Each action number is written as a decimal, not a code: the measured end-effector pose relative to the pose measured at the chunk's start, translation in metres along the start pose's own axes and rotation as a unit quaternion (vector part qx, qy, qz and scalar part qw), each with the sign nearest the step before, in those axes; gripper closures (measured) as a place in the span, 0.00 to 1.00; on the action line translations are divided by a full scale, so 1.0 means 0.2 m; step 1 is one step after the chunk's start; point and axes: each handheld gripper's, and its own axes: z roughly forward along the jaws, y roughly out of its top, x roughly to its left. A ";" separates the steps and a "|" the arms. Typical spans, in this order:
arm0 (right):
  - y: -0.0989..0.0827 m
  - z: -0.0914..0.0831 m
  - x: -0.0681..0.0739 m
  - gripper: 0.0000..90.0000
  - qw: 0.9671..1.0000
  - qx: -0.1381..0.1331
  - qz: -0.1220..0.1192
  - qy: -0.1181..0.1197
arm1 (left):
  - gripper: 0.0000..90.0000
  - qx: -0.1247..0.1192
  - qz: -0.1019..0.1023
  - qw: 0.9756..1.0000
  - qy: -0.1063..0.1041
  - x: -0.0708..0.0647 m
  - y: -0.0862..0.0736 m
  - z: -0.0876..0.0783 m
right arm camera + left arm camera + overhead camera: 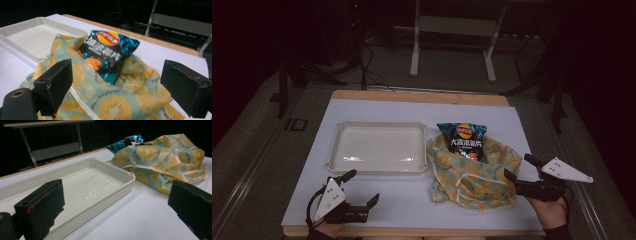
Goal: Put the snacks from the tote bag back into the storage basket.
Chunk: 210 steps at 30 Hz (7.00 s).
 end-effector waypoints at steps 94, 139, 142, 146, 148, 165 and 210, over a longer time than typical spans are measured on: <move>0.10 1.01 -0.37 0.38 0.981 0.170 0.048 0.076 | 0.01 0.014 0.022 1.000 -0.008 0.00 -0.01 0.02; 0.41 0.66 -0.15 1.00 0.988 0.099 -0.010 0.119 | 0.01 0.011 0.022 1.000 -0.004 0.00 0.00 0.02; 0.45 0.62 -0.14 1.00 0.989 0.091 -0.015 0.116 | 0.01 0.011 0.022 1.000 -0.003 0.00 0.00 0.02; 0.50 0.58 -0.13 1.00 0.991 0.080 -0.022 0.108 | 0.01 0.011 0.022 1.000 -0.002 0.00 0.00 0.02; 0.53 0.55 -0.13 1.00 0.991 0.076 -0.026 0.104 | 0.01 0.011 0.022 1.000 -0.002 0.00 0.00 0.02; 0.81 0.40 -0.08 1.00 0.997 0.036 -0.045 0.057 | 0.01 0.008 0.020 1.000 0.000 0.00 0.00 0.02; 1.04 0.78 0.44 1.00 0.988 -0.010 -0.060 0.142 | 0.01 0.003 0.020 1.000 -0.005 0.00 0.00 0.00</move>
